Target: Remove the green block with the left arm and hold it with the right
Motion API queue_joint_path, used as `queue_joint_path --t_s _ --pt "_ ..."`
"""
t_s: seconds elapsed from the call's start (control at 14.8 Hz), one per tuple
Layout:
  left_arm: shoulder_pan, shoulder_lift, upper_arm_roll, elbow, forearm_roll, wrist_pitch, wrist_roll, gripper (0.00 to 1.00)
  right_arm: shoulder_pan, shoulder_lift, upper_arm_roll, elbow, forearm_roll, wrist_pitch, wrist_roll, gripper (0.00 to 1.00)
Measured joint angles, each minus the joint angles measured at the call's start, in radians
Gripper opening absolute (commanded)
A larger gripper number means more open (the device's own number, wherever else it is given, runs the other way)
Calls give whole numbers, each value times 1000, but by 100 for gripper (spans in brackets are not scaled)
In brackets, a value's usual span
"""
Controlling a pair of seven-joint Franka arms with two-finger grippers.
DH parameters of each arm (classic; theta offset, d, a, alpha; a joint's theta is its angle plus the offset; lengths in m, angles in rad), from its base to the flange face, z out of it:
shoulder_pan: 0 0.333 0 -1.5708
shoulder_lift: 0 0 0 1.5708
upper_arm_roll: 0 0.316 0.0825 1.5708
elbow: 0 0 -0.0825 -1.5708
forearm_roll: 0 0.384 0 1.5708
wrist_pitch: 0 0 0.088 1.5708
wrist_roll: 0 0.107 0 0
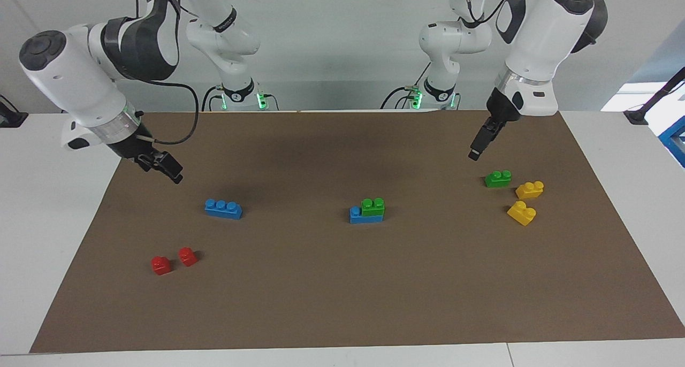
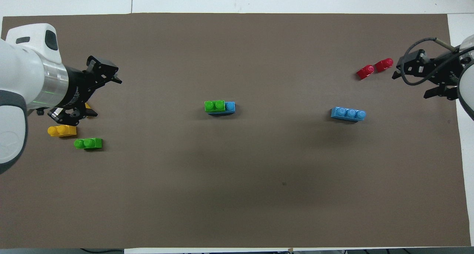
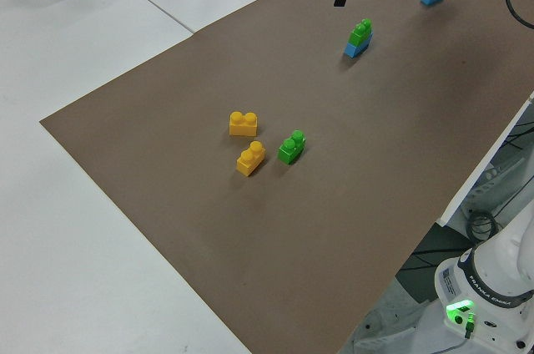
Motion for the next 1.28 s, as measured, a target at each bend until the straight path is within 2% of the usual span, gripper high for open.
queue_joint_path --t_s 0.2,0.54,0.74,0.94,1.28 --pt "-54 0 0 -23 0 44 -244 100 10 24 5 -2 123 -1 308 97" --pt "-134 11 0 -47 0 62 -561 100 55 80 7 -13 348 15 618 96" --pt "-192 39 0 -65 0 73 -700 100 109 102 7 -69 452 101 692 96" --pt "-243 73 -1 -92 0 121 -812 100 169 106 8 -169 586 225 706 96" --pt "-271 134 0 -110 0 223 -927 100 202 136 8 -214 713 283 658 96"
